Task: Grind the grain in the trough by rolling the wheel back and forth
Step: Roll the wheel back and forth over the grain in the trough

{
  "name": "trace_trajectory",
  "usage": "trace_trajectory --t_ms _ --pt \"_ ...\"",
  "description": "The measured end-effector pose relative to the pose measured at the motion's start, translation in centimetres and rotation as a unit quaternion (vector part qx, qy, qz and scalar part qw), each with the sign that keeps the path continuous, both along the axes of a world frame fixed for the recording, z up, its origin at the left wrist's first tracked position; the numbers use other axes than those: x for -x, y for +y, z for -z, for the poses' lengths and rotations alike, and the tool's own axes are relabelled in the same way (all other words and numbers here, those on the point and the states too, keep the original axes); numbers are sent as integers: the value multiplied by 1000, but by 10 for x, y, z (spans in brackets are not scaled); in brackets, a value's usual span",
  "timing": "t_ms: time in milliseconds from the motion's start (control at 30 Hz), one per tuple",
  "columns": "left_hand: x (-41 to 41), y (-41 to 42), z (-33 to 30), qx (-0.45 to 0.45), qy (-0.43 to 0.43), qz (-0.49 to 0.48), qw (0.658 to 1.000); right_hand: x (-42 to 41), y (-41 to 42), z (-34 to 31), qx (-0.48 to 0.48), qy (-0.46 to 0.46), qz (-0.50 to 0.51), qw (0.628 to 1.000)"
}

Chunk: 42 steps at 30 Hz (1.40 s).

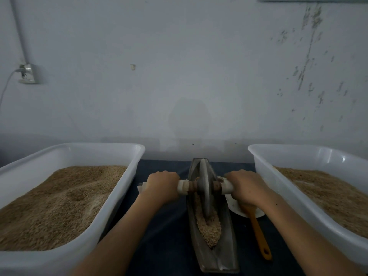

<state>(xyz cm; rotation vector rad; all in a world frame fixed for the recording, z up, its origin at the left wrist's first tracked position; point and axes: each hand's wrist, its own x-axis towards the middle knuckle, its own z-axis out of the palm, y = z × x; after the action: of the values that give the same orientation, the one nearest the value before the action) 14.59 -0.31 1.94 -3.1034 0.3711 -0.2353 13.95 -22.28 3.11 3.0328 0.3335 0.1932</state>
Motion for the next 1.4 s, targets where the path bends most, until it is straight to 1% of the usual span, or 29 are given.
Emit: trace_trajectory --t_ms 67,167,233,400,467,533,600,667,833,900,967,1067,1200,1267,1333,1400 --pt "0 -1 2 -4 -27 -5 1000 1 1 3 -9 -32 0 999" --pt "-1 -2 2 -9 -30 -7 999 2 0 3 -7 -32 0 999" --pt "-1 -1 0 -14 -2 -5 1000 2 0 -1 5 -3 1 1000" --pt "0 3 -7 -8 123 10 992 4 -1 -11 22 135 16 991" --pt "0 3 -8 -11 145 14 989 4 -3 -12 18 167 13 986" --pt "-1 2 -8 -13 144 14 989 3 -4 -12 13 177 9 984" --pt "-2 2 -6 -13 130 12 991 3 -4 -11 9 165 9 986" --pt "-2 2 -4 -10 96 11 995 1 -3 -9 16 129 10 991" --pt "-3 -1 5 -6 -35 -3 999 -1 2 4 3 -35 -1 999" --pt "-4 -2 8 2 -61 -7 998 -2 2 8 -4 -60 -2 998" --pt "-4 -2 8 7 -66 -7 998 -1 1 8 -7 -61 -6 998" --pt "-6 1 6 -1 -30 3 1000 0 0 2 3 -21 -6 1000" --pt "-6 4 -1 -10 94 12 995 3 0 -10 23 103 3 994" --pt "-6 4 -4 -5 146 11 989 5 0 -13 22 148 9 989" --pt "-6 4 -4 -2 162 11 987 6 0 -13 19 165 12 986" --pt "-7 4 -3 -3 154 12 988 6 0 -13 17 158 12 987"
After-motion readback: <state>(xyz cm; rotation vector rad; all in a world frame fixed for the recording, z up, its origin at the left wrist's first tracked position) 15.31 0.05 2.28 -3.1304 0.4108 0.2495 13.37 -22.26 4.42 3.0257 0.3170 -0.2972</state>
